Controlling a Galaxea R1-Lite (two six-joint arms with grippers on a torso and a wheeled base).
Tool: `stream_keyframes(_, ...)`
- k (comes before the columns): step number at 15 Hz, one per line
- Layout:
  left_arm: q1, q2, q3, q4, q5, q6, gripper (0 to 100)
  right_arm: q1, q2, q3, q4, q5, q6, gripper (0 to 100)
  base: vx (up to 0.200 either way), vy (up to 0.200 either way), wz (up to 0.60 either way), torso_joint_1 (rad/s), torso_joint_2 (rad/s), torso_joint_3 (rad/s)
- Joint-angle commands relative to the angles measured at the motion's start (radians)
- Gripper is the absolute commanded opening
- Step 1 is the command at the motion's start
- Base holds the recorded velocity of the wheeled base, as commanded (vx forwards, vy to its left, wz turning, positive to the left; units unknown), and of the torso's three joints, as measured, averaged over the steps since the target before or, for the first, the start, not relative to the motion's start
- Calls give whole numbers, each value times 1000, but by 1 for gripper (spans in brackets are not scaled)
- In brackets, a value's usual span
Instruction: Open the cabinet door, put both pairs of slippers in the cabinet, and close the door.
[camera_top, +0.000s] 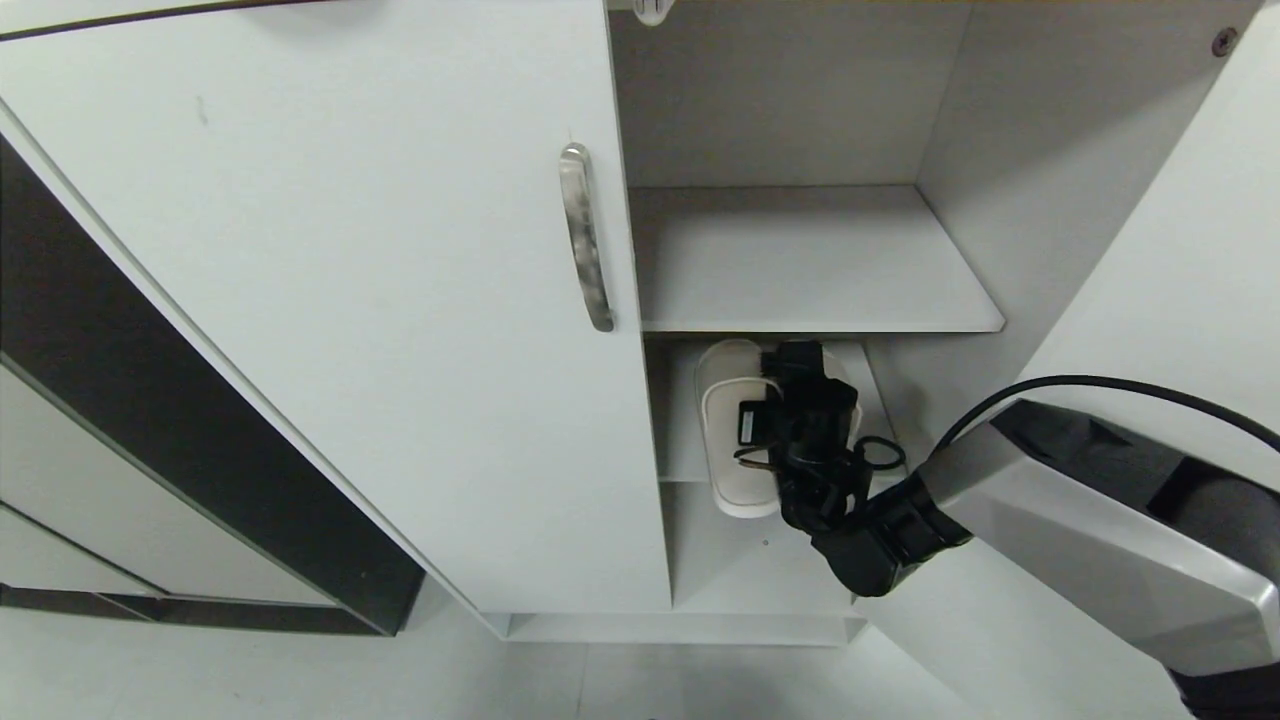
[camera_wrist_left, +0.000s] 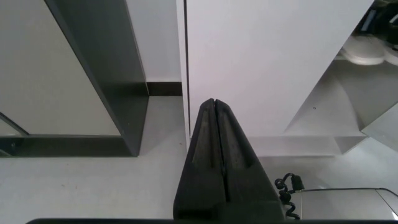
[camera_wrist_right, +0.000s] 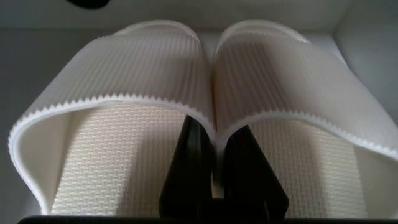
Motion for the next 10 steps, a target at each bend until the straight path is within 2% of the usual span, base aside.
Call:
stream_keyframes(1,0,2,0,0,0,0,0,-23,51,-84,37,2,0,0,0,0,0,0,0,0)
stream_keyframes(5,0,2,0,0,-2,1,0,-30,57,-93,60,24,0,0,0,0,0,0,0,0)
stream_keyframes(6,0,2,0,0,-2,1,0,-32,56,-91,60,24,0,100,0,0,0,0,0,0)
stream_keyframes(8,0,2,0,0,-2,3,0,-29,31,-59,58,22,-3,100,0,0,0,0,0,0)
stream_keyframes(10,0,2,0,0,-2,1,0,13,-116,145,29,34,-2,100,0,0,0,0,0,0)
